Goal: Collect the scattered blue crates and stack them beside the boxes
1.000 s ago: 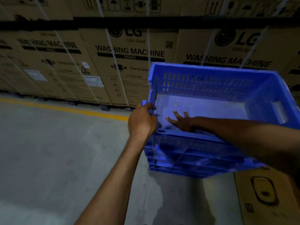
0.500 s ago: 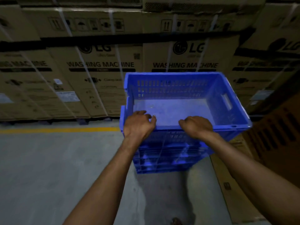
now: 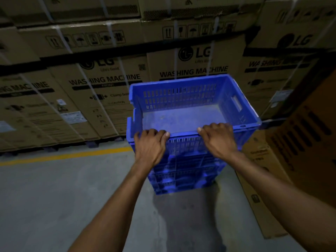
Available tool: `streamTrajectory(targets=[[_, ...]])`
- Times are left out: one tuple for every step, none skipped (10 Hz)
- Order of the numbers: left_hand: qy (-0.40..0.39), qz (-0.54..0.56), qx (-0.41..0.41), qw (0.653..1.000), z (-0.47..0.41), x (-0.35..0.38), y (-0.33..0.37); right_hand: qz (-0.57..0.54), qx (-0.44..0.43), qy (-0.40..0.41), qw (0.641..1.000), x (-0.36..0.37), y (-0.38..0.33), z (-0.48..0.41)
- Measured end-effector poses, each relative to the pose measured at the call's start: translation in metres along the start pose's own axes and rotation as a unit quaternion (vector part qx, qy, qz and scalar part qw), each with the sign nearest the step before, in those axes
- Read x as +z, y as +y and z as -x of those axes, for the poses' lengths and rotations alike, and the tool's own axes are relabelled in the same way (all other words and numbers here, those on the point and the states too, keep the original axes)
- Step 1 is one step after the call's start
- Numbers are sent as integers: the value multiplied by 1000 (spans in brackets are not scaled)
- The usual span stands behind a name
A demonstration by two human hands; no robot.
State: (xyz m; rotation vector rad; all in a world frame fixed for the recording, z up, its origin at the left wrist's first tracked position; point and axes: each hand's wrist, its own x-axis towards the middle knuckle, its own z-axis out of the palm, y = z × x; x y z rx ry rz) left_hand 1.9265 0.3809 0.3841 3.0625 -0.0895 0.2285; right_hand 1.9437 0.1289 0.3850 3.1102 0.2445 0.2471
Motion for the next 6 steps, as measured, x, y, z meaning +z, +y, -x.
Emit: streamTrajectory(targets=[[-6, 52, -38, 998, 4, 5, 5, -31, -20, 7, 999, 6, 10, 1], [-65, 110, -67, 990, -6, 3, 4, -64, -38, -31, 997, 5, 11, -5], [-152, 132, -82, 976, -17, -12, 5, -112, -52, -134, 983, -10, 20, -10], [-170, 167, -68, 969, -8, -22, 0, -170, -51, -150, 973, -29, 29, -5], [-108, 261, -88, 955, 14, -41, -4, -251, -3, -77, 965, -59, 36, 9], [3, 277, -113, 954, 40, -93, 5, -383, 26, 9, 923, -128, 35, 28]])
